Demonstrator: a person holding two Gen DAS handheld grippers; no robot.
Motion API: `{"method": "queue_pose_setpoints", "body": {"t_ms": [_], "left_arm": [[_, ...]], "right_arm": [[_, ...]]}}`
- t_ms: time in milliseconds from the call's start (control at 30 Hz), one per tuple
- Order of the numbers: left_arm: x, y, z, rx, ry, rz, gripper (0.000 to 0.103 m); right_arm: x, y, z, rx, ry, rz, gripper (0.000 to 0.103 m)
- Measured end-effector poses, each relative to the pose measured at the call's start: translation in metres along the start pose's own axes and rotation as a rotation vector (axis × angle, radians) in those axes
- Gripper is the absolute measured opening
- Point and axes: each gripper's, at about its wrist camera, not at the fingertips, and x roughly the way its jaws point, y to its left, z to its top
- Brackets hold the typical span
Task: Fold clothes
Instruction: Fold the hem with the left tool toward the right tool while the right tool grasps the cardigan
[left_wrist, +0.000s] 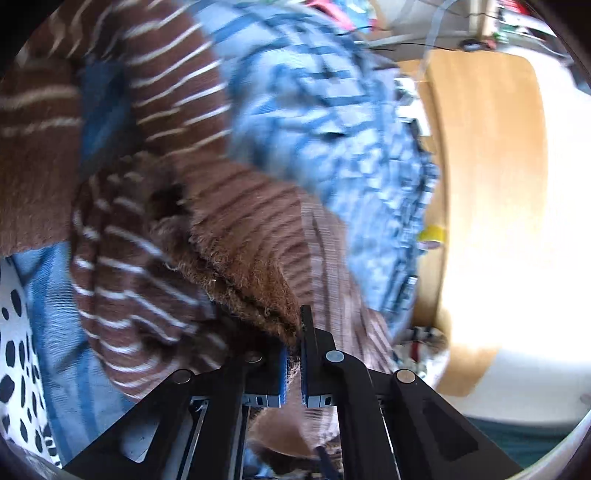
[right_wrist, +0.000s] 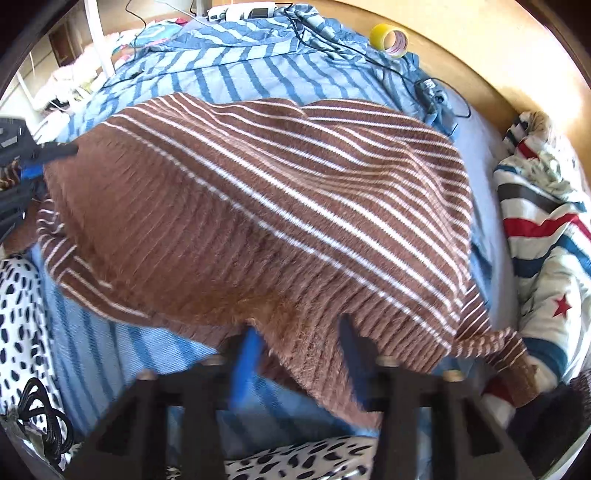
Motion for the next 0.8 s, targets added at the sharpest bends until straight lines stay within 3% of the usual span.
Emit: {"method": "queue_pose_setpoints", "body": {"t_ms": [67, 233, 300, 333, 400, 500, 633, 800], "left_arm": [[-0.010, -0.010, -0.001, 0.032, 0.003, -0.030, 0.005], [-0.020, -0.034, -0.002, 0.085, 0.005, -0.087, 0.005], [-0.024, -0.040, -0.001, 0.090, 0.008, -0.100, 0.005], [-0.028, -0.040, -0.001, 0.091, 0.009, -0.108, 0.005], [-0.037, -0.040, -0.001, 0.096, 0.008, -0.122, 0.005], [-0.044, -0.040, 0.000, 0.111, -0.003, -0.129, 0.005], [-0.041, -0.042, 0.002, 0.115, -0.008, -0.127, 0.005], [-0.043, -0.043, 0.002, 0.115, -0.003, -0.139, 0.004]], "right_arm": [[0.000, 0.006, -0.007, -0.029, -0.006, 0.000, 0.052], [-0.004, 0.034, -0.017, -0.121, -0.044, -0.042, 0.072], [-0.010, 0.046, -0.020, -0.152, -0.078, -0.065, 0.088], [-0.012, 0.051, -0.021, -0.162, -0.092, -0.072, 0.092], [-0.012, 0.060, -0.025, -0.180, -0.109, -0.088, 0.093], [0.002, 0.069, -0.029, -0.177, -0.063, -0.123, 0.093], [0.003, 0.065, -0.034, -0.145, 0.020, -0.043, 0.085], [-0.028, 0.070, -0.055, -0.120, -0.102, -0.001, 0.091]]}}
